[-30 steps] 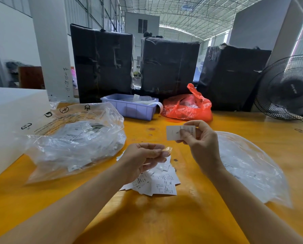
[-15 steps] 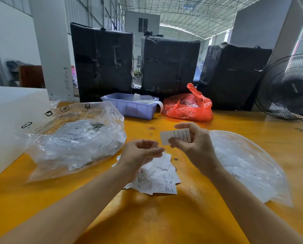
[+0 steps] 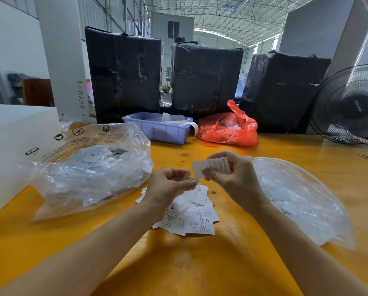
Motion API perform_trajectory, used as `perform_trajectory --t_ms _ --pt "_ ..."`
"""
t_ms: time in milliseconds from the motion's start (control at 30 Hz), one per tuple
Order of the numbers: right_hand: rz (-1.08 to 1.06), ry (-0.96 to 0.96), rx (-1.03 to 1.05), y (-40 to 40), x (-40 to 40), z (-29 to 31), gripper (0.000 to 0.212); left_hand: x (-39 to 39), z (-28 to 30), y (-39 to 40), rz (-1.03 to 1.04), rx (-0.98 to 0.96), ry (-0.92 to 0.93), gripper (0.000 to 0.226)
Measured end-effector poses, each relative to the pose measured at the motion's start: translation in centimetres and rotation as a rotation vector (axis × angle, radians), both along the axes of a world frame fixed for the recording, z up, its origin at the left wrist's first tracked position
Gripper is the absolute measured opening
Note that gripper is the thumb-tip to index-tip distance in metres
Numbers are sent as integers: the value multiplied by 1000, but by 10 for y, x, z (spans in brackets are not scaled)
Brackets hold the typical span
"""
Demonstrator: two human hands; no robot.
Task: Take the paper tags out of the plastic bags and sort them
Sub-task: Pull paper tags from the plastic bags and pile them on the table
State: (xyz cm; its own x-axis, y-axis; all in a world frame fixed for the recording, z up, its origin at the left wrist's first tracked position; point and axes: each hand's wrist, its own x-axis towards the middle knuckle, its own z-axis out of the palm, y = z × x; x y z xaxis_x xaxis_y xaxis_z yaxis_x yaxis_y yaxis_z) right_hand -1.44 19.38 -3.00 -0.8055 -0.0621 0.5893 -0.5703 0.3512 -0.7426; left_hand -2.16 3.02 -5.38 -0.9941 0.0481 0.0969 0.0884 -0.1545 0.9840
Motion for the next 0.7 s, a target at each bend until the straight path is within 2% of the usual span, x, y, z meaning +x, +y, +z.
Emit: perform_trajectory --t_ms 300,600,700 --pt "-114 116 170 -2 -2 -6 23 0 -1 1 4 -17 0 26" --pt "-75 56 182 -6 0 -8 17 2 1 1 17 -43 9 31" --pt "-26 -18 184 -3 0 -5 18 0 1 0 31 -19 12 28"
